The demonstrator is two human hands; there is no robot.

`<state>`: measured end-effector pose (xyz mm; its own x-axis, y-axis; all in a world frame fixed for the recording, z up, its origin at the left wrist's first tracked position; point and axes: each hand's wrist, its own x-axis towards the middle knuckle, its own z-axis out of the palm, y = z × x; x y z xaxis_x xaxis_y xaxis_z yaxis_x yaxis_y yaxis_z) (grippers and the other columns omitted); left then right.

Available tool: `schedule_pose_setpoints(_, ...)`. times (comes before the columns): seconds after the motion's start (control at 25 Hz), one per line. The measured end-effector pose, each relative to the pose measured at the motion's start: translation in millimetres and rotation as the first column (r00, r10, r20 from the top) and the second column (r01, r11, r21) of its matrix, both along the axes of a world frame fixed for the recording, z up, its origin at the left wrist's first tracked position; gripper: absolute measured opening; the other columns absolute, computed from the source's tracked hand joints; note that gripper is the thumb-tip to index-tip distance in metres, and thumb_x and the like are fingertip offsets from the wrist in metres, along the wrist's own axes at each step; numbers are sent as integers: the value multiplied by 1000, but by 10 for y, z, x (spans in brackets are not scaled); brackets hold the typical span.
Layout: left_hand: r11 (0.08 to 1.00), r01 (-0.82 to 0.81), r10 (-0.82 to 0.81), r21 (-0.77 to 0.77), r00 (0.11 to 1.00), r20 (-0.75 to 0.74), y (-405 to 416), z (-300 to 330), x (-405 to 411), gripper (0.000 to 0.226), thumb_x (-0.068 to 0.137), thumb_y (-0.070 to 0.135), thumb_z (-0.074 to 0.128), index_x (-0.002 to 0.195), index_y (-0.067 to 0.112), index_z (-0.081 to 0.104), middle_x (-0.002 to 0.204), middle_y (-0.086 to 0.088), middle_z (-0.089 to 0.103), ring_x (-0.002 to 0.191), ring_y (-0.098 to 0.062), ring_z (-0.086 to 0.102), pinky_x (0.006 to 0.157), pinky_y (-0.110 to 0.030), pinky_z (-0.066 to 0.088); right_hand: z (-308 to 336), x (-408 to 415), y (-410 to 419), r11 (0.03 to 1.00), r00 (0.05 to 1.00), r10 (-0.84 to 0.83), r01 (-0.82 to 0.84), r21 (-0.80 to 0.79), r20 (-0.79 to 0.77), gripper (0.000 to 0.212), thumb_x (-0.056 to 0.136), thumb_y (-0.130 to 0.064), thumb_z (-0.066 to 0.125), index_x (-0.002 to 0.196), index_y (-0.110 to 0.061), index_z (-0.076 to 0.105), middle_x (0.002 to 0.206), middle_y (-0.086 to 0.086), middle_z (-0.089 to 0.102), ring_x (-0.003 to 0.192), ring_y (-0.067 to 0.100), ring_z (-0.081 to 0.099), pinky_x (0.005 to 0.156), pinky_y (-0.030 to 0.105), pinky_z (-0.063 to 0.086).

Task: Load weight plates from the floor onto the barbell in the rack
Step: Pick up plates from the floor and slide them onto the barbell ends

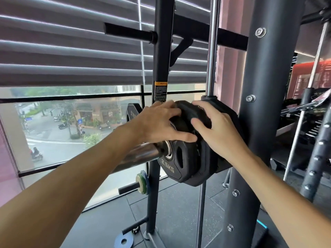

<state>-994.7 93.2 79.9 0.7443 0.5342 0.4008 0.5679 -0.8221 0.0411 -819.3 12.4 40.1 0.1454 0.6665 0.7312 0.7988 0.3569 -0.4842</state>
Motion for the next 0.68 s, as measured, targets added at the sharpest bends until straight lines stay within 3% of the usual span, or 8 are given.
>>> schedule_pose_setpoints(0.08, 984, 134, -131, -119, 991, 28, -22, 36, -82, 49, 68, 76, 71, 101, 42, 62, 110, 31, 55, 113, -1, 51, 110, -32, 30, -55, -43, -34, 999, 1000, 0, -1, -37, -11, 62, 85, -15, 69, 138, -37, 48, 111, -16, 60, 95, -25, 49, 79, -7, 32)
schedule_pose_setpoints(0.16, 961, 222, -210, -166, 974, 87, -26, 32, -127, 36, 66, 65, 81, 83, 42, 59, 94, 28, 59, 94, 6, 57, 89, -17, 43, -97, -77, -21, 1000, 999, 5, -6, -20, -37, 71, 80, -6, 72, 142, -33, 48, 115, -18, 59, 98, -30, 46, 82, -8, 30)
schedule_pose_setpoints(0.2, 963, 240, -231, -126, 970, 79, -28, 23, -140, 37, 67, 63, 82, 79, 39, 57, 91, 22, 59, 91, 4, 56, 80, -18, 44, -106, -81, -9, 1000, 998, 10, -10, 2, -59, 72, 80, -3, 72, 143, -29, 50, 116, -19, 59, 99, -32, 45, 85, -8, 29)
schedule_pose_setpoints(0.28, 965, 256, -250, -65, 965, 81, -33, 7, -198, 38, 68, 62, 81, 77, 36, 55, 89, 17, 57, 89, 3, 55, 73, -18, 42, -95, -85, 3, 1000, 996, 6, -4, 25, -85, 71, 79, -1, 73, 142, -26, 52, 120, -17, 60, 101, -32, 45, 88, -6, 29)
schedule_pose_setpoints(0.4, 949, 283, -264, -136, 954, 140, 6, 22, -346, 38, 65, 69, 77, 83, 40, 60, 92, 23, 61, 90, 8, 57, 70, -8, 39, -31, -53, 31, 1000, 997, -13, 13, 4, -82, 69, 81, -2, 71, 142, -28, 52, 120, -12, 64, 96, -19, 56, 83, -3, 38)
schedule_pose_setpoints(0.52, 946, 266, -240, -187, 959, 154, 106, 53, -439, 51, 63, 77, 69, 88, 33, 67, 90, 19, 66, 85, 1, 62, 75, -24, 46, 77, -28, 76, 998, 998, 2, -6, -70, -58, 68, 82, -4, 68, 141, -33, 51, 111, 1, 70, 86, 13, 68, 77, 18, 55)
schedule_pose_setpoints(0.68, 923, 243, -208, -299, 967, 145, 178, 101, -518, 52, 65, 80, 62, 85, 33, 69, 88, 15, 67, 85, -2, 62, 79, -31, 43, 181, -11, 140, 992, 995, -89, 93, -81, 52, 63, 82, -5, 68, 139, -27, 54, 118, -4, 63, 84, 3, 60, 71, -4, 40)
